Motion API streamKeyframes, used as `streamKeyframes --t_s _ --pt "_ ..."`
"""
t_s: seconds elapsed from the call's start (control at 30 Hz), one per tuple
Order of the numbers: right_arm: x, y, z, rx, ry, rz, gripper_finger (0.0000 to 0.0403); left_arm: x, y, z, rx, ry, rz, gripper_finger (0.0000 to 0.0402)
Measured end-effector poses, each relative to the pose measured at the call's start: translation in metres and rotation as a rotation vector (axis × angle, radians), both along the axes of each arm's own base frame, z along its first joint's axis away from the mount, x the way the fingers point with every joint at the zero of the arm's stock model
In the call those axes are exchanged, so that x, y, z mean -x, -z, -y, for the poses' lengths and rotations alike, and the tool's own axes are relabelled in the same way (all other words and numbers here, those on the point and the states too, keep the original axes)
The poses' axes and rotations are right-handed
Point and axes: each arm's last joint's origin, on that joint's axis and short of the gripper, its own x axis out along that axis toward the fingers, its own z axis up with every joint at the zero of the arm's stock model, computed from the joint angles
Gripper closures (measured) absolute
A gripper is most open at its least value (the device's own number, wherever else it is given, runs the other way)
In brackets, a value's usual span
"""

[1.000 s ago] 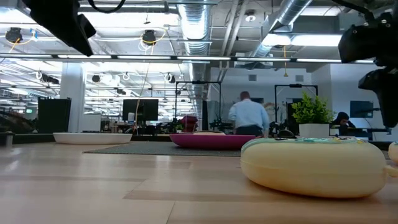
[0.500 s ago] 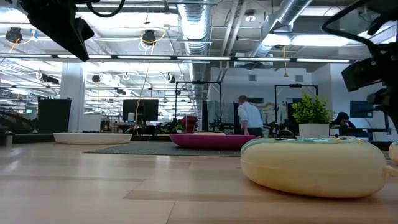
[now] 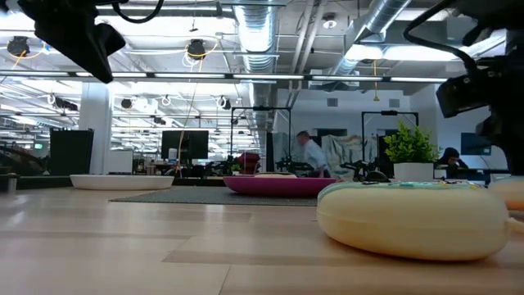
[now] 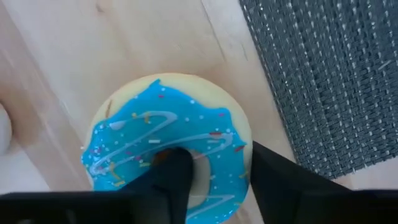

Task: Pick & Place donuts
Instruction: Put the big blue donut on the pink plate

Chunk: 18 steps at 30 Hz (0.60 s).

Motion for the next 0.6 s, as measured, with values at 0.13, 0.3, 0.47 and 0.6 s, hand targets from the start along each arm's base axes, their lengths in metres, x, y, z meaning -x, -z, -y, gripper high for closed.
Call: streamKeyframes --t_s 0.13,0.3,0.47,0.6 --pt "-0.008 -0.008 0.001 -0.018 -0.009 0.003 0.0302 0.011 0.010 -0.005 0.022 -0.003 0.065 0.0401" --pt "-0.024 -0.027 0.009 -0.014 -0.034 0.020 0.0321 0.030 0.029 -0.014 0.115 -0.008 0.229 0.0401" --pt "-0.051 -0.055 0.028 -0.009 -0.051 0.117 0.0329 0.047 0.041 -0.022 0.163 -0.008 0.334 0.0401" --pt "-0.075 -0.081 0.055 0.032 -0.018 0.226 0.0331 0.056 0.042 -0.026 0.185 -0.008 0.383 0.0401"
